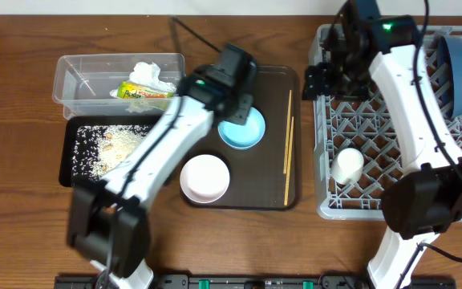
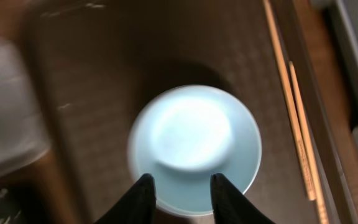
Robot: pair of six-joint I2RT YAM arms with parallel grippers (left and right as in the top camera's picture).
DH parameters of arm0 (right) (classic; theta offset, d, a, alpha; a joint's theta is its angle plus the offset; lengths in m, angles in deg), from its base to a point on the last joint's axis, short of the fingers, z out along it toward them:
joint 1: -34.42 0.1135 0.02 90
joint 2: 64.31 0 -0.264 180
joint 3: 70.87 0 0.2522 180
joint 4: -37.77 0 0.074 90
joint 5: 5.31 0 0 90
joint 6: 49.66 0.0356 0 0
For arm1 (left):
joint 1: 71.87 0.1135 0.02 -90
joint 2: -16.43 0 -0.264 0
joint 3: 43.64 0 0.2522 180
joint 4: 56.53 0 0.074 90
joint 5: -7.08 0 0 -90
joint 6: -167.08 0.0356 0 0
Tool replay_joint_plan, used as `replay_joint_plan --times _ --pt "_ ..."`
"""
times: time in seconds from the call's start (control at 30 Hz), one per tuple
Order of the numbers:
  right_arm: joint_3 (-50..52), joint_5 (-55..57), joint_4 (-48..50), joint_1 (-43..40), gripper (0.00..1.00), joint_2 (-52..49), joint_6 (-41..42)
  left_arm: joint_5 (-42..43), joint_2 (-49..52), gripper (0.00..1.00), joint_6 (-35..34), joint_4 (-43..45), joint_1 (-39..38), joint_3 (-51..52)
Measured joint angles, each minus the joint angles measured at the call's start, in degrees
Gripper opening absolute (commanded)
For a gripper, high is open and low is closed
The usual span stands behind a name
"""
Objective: Sort waste into correct bins and load items into the dishwasher rack
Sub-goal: 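Return the empty light-blue bowl to the brown tray with the left gripper, then grasp the light-blue bowl rim with the right gripper and lift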
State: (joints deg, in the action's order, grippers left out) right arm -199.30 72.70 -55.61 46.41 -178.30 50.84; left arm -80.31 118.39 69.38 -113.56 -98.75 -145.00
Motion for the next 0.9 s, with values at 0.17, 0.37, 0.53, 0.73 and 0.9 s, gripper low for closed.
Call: replay_joint_plan --times 0.17,0.37,0.53,0.73,0.9 --pt "0.0 -0.02 4.96 4.81 0.68 -0.09 4.22 -0.66 -6.43 0.46 -7.72 -5.64 8.13 -0.48" --pt "-0.02 0.04 9.07 10.03 0.53 -4.15 8.55 -1.53 -9.29 0.47 -11.8 -10.36 16.09 -0.52" --pt "0.0 1.25 10.84 13.49 0.45 -11.17 11.41 -1.51 -9.29 0.47 -12.37 -12.04 19.21 -0.52" --pt "0.0 3.28 11.85 14.99 0.3 -18.25 13.94 -1.53 -9.29 0.49 -13.09 -12.22 20.61 -0.52" --pt "0.0 4.52 11.78 14.93 0.03 -21.24 15.06 -1.53 -9.29 0.52 -13.25 -12.22 20.68 -0.52"
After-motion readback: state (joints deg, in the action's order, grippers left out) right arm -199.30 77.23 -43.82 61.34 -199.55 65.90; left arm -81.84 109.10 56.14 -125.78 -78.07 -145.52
